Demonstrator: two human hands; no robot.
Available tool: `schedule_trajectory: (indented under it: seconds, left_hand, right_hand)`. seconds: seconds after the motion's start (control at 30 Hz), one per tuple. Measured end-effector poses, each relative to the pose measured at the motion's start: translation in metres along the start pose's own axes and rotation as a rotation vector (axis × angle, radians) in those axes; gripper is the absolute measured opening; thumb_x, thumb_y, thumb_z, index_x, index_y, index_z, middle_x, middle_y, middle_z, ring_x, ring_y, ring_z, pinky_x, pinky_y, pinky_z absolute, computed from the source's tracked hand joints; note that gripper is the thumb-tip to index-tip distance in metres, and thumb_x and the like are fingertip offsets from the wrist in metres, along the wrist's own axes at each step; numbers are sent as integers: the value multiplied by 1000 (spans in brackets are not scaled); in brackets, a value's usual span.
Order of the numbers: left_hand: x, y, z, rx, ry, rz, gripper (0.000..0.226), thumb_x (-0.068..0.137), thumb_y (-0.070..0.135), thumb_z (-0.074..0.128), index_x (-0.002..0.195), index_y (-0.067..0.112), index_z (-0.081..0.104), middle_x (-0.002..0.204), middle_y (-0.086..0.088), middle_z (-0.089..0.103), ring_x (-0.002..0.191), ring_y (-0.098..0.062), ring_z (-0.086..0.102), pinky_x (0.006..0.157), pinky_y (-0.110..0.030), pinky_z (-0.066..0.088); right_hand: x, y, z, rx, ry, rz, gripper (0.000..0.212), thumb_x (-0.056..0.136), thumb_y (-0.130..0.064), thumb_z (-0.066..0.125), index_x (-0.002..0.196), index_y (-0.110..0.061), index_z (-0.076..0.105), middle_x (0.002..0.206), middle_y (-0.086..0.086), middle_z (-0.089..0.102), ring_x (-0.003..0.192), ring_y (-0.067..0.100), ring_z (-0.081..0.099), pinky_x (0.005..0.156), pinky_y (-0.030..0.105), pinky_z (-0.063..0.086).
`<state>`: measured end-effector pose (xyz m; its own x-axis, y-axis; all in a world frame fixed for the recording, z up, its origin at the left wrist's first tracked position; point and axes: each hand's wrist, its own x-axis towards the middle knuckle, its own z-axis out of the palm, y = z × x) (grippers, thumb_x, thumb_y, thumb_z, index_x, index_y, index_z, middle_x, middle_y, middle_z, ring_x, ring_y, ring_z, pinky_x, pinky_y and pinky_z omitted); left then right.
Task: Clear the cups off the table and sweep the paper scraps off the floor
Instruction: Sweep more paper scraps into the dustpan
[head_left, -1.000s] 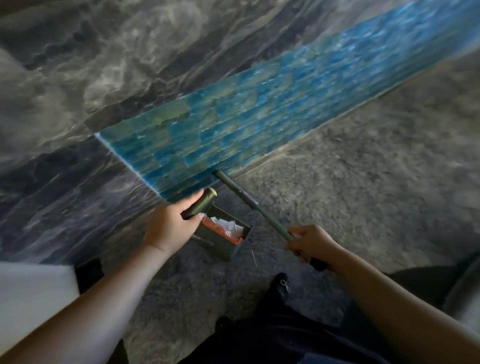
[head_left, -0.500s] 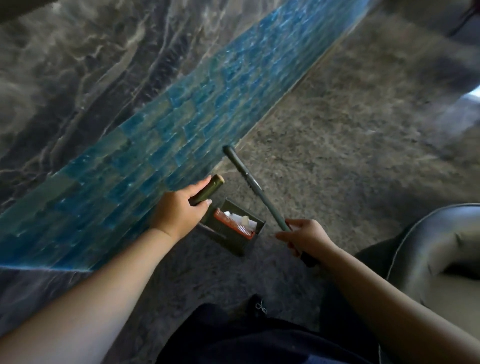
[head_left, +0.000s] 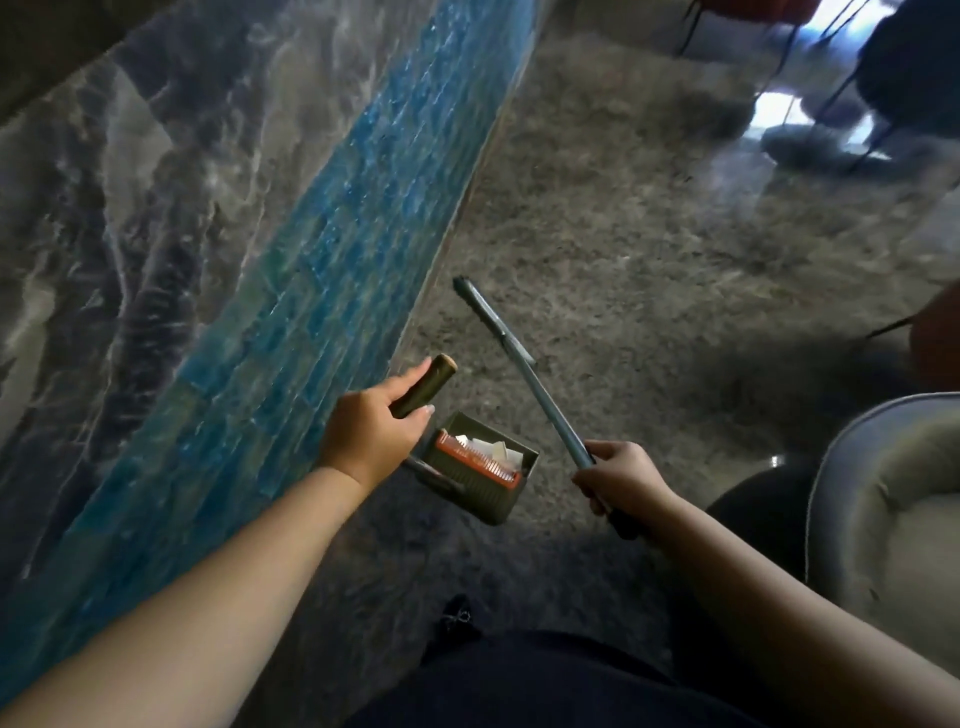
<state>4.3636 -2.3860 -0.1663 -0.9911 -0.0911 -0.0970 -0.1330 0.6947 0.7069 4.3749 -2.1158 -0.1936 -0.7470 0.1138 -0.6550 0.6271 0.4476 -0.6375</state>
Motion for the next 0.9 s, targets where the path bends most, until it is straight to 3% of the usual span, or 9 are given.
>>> schedule_trajectory:
  seconds: [0.27,0.5,0.9]
  left_hand:
    - [128,14,5,12,-80,75,53,84,24,72,133,36,55,116,2,69,98,-11,65,88,-18,45]
    - [262,34,27,44,-61,56,53,84,25,71,134,33,54,115,-2,70,94,-15,66,87,-20,47]
    - [484,104,37,21,-5,64,53,85,26,70,134,35,53,112,-2,71,95,-18,67,90,-28,52]
  right_hand:
    - [63,-55,-18,127,68,72,35,79,1,58,105,-21,67,55,5,54,34,13,48,35,19,34]
    - [170,-113,-66,131,83,103,17,79,3,58,88,-6,68,56,6,51,34,13,47,34,18,32]
    - [341,-246,-153,195,67,171,15,79,2,58,89,-3,68,59,9,50,32,13,45,37,16,29]
